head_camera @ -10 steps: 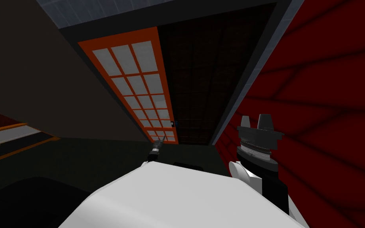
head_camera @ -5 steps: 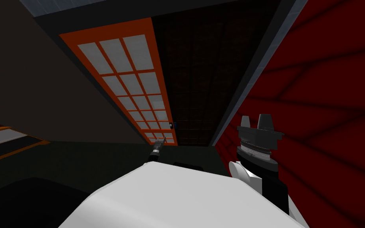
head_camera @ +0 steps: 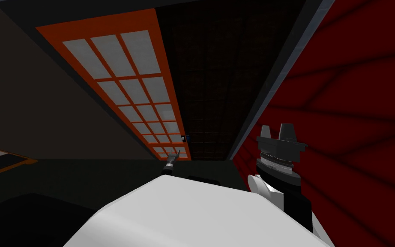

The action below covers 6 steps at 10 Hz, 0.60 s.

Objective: Pull the door open

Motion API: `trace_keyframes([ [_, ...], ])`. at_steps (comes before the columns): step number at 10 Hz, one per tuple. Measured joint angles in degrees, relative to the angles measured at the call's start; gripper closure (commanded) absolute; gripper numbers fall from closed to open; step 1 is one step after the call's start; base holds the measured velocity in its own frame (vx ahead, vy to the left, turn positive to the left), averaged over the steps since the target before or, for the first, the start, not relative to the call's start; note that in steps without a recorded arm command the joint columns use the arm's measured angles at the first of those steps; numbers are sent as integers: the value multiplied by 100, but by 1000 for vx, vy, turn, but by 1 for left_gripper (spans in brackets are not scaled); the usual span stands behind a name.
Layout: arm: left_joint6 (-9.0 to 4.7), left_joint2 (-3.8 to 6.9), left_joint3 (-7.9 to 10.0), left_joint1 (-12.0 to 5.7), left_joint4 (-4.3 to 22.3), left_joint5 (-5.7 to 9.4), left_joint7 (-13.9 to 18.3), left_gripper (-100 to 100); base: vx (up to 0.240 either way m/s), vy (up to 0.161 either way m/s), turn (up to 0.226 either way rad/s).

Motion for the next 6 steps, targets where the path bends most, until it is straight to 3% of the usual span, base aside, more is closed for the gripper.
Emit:
trace_keyframes([
  [4,-136,-63,86,-149,402,-85,-424,-100,128,10,-43],
  [6,-136,-61,115,-101,420,-79,-459,-100,-126,11,45],
])
